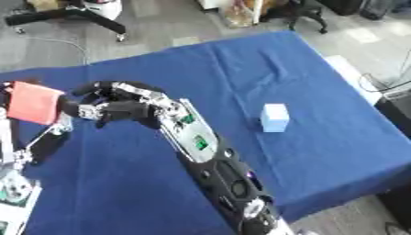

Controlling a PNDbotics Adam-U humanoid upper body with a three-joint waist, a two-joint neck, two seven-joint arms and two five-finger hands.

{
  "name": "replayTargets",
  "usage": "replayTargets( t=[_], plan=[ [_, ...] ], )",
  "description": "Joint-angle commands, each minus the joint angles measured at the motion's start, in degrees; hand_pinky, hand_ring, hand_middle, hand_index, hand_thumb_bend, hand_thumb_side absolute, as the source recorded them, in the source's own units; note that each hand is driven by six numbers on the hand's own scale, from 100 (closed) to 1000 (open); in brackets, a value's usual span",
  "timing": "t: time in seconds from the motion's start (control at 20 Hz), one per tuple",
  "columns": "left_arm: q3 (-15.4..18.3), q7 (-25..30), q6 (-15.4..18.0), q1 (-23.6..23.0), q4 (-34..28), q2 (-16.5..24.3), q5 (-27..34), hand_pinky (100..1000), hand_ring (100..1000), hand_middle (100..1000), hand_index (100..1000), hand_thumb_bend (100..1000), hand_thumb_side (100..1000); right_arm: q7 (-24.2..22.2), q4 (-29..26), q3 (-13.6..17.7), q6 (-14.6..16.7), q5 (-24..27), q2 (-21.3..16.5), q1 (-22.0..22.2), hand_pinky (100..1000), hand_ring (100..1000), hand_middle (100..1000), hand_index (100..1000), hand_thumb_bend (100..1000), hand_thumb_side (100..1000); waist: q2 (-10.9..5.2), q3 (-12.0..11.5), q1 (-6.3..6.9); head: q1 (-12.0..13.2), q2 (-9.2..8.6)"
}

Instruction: Pick up the objects with one hand, pass them to the other hand, and then place them into the box on the other side of the table.

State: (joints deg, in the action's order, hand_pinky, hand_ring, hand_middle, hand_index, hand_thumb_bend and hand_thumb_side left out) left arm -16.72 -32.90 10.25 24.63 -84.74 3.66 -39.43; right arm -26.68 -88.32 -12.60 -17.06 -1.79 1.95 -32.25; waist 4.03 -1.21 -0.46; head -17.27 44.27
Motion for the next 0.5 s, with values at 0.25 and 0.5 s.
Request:
replayTargets(
  t=[0.25,0.5],
  plan=[
    [1.66,-0.40,-1.14,-0.07,-1.48,1.83,-0.65,732,557,562,708,100,252,5.81,-5.16,3.99,3.38,-1.64,-1.23,-2.95,700,766,779,884,374,439,-1.38,-0.39,-0.73,-0.18,-0.15],
    [5.71,-2.82,-3.03,-0.56,-4.46,4.40,-0.30,737,563,565,709,100,241,13.44,-12.33,9.77,4.25,-2.59,-2.82,-2.98,707,764,772,883,361,418,-1.69,-0.62,-0.41,2.20,-0.15]
  ],
)
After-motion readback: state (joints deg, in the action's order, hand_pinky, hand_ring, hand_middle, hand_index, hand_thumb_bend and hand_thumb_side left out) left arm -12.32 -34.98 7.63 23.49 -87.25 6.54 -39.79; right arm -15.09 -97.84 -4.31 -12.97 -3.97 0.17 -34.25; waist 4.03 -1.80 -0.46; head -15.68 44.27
